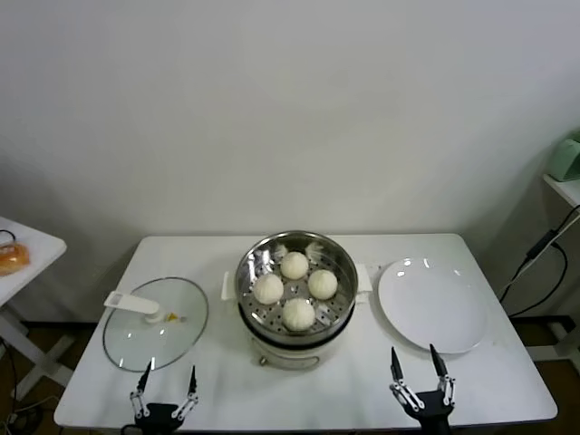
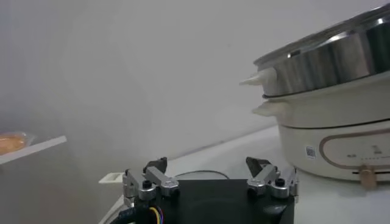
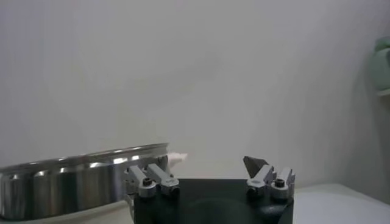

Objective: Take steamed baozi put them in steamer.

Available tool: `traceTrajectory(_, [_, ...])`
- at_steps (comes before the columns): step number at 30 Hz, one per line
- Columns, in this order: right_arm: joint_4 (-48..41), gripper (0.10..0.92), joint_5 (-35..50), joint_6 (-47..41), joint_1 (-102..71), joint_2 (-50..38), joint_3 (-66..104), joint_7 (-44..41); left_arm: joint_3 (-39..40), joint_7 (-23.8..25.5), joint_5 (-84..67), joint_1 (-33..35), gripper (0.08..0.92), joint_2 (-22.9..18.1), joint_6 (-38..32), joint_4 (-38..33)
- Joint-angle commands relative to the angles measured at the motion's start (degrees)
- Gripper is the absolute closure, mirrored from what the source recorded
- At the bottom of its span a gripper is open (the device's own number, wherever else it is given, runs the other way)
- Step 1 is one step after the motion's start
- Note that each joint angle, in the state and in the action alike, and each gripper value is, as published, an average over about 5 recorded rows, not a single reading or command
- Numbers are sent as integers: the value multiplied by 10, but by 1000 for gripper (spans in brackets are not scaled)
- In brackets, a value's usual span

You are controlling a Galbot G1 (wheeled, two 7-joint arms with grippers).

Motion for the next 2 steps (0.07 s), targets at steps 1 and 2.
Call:
traceTrajectory(1, [-3,203,-3,8,-5,4,-4,2,0,0,0,0,177,-7,0,0])
traceTrajectory(2, [-3,203,-3,8,-5,4,-4,2,0,0,0,0,177,-7,0,0])
